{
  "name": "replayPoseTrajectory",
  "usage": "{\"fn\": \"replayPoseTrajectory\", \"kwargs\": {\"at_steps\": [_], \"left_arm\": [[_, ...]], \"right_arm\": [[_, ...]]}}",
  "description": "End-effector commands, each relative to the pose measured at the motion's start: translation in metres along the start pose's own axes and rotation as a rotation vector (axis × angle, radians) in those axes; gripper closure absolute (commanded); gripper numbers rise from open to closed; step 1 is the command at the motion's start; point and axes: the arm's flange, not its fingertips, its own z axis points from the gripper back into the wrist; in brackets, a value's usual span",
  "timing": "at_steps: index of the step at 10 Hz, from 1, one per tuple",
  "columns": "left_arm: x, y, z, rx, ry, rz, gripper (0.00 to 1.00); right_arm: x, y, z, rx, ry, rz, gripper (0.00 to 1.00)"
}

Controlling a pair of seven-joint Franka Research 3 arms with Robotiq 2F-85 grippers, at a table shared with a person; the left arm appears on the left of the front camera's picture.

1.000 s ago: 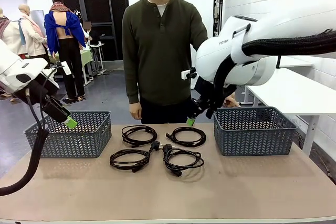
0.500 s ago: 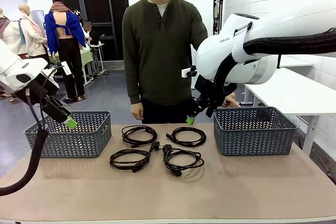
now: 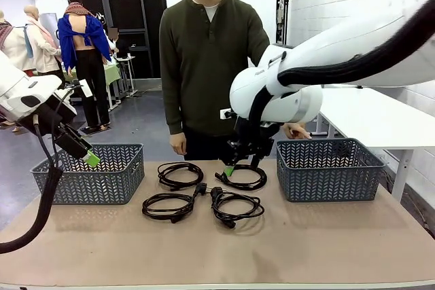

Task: Organize the cables according to human instructions.
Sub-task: Pick up a bundle of cables and place it in the basket indicated by the human.

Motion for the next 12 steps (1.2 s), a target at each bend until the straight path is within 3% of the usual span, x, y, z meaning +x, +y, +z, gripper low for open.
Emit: {"fn": "replayPoseTrajectory", "kwargs": {"at_steps": [1,6,12], "left_arm": [[-0.001,0.003,0.001,-0.015,-0.016,-0.004,0.00],[-0.001,0.003,0.001,-0.015,-0.016,-0.004,0.00],[-0.001,0.003,0.001,-0.015,-0.016,-0.004,0.00]], "right_arm": [[0.019,0.001,-0.015,0.053,0.025,-0.062,0.00],[0.042,0.006,-0.073,0.054,0.139,-0.108,0.00],[0.054,0.013,-0.117,-0.018,0.179,-0.198,0.00]]}}
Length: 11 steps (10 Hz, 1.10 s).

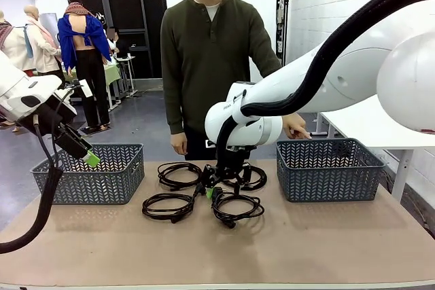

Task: Organize the cables according to human instructions.
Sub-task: Pick up a bundle of cables and place it in the basket indicated by the human.

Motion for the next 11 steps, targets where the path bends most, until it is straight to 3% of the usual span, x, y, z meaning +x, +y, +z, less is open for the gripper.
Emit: {"fn": "replayPoseTrajectory", "kwargs": {"at_steps": [1,11], "left_arm": [[-0.001,0.003,0.001,-0.015,-0.016,-0.004,0.00],[-0.001,0.003,0.001,-0.015,-0.016,-0.004,0.00]], "right_arm": [[0.009,0.011,-0.010,-0.031,0.035,-0.022,0.00],[0.011,0.010,-0.038,-0.082,0.066,-0.050,0.00]]}}
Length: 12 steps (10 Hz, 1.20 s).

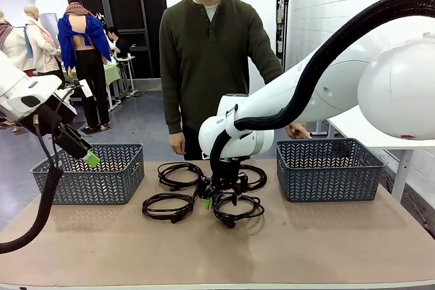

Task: Organize the cables according to human instructions.
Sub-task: Pick up a bundle of cables and place it in the basket indicated by the human.

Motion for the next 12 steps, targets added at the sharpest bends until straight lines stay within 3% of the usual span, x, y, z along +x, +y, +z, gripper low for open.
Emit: {"fn": "replayPoseTrajectory", "kwargs": {"at_steps": [1,4,7,9,12], "left_arm": [[-0.001,0.003,0.001,-0.015,-0.016,-0.004,0.00],[-0.001,0.003,0.001,-0.015,-0.016,-0.004,0.00],[-0.001,0.003,0.001,-0.015,-0.016,-0.004,0.00],[-0.001,0.003,0.001,-0.015,-0.016,-0.004,0.00],[-0.001,0.003,0.001,-0.015,-0.016,-0.004,0.00]], "right_arm": [[0.011,0.003,-0.005,-0.053,0.020,-0.020,0.00],[0.016,0.006,-0.010,-0.085,0.040,-0.014,0.00],[0.018,0.011,-0.018,-0.103,0.067,0.002,0.10],[0.018,0.016,-0.019,-0.117,0.071,0.017,0.35],[0.019,0.017,-0.016,-0.135,0.054,0.019,0.84]]}}
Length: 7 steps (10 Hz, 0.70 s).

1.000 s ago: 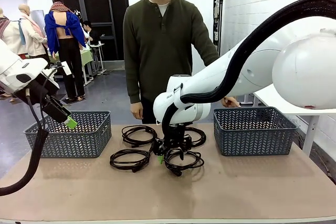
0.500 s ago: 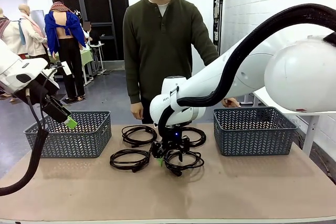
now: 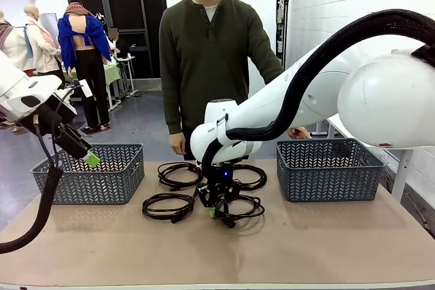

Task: Organize the cables according to human instructions.
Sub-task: Pick up a bundle of cables and place it in the basket indicated by the human.

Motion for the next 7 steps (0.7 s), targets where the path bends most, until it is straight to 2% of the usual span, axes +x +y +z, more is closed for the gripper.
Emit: {"fn": "replayPoseTrajectory", "kwargs": {"at_steps": [1,7], "left_arm": [[-0.001,0.003,0.001,-0.015,-0.016,-0.005,0.00],[-0.001,0.003,0.001,-0.015,-0.016,-0.005,0.00]], "right_arm": [[0.005,0.001,0.003,-0.061,-0.019,-0.026,1.00],[-0.008,0.009,0.004,-0.029,-0.042,-0.032,1.00]]}}
